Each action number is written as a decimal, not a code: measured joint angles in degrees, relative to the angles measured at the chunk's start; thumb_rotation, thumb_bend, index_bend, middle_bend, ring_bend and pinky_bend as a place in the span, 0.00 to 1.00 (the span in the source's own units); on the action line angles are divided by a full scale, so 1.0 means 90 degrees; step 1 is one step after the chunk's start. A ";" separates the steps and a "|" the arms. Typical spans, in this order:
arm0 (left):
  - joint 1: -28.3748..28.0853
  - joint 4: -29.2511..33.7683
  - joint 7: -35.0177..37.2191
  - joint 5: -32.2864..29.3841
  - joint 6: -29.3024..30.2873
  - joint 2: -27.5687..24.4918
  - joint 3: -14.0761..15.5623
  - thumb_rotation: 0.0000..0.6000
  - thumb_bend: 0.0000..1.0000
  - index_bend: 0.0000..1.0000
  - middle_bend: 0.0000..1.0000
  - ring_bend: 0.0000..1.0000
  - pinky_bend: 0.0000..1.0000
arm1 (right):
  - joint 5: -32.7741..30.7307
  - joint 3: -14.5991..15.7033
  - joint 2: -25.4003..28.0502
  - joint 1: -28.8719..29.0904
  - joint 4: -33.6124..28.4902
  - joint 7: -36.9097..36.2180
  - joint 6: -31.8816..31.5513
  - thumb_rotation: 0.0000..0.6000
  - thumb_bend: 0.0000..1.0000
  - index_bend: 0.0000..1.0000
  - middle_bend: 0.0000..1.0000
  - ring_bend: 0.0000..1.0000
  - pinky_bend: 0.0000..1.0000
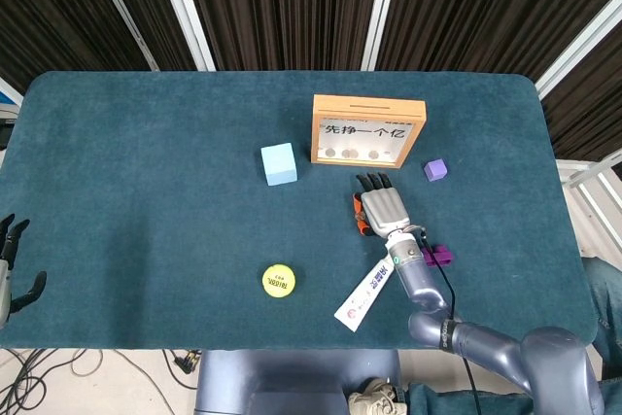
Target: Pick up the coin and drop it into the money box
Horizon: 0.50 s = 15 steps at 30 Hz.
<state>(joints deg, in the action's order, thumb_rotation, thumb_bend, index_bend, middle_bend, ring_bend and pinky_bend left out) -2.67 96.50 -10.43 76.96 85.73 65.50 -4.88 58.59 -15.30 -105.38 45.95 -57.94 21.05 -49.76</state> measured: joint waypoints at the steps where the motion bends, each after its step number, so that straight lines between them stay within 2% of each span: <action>1: 0.0000 0.0003 -0.0004 -0.0003 -0.0002 -0.0001 0.0000 1.00 0.34 0.12 0.01 0.00 0.00 | 0.0007 -0.0007 -0.0006 0.0004 0.0008 -0.0013 -0.0007 1.00 0.47 0.58 0.12 0.05 0.00; 15: -0.0002 0.0044 -0.0022 -0.0048 -0.0042 -0.0030 0.0010 1.00 0.34 0.13 0.01 0.00 0.00 | 0.0080 -0.0048 -0.0037 0.0003 0.0098 -0.0184 -0.0080 1.00 0.51 0.62 0.13 0.06 0.00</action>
<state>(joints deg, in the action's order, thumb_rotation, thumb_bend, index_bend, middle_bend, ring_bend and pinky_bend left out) -2.69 96.89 -10.62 76.53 85.36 65.23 -4.79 59.30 -15.73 -105.71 45.98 -57.05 19.40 -50.47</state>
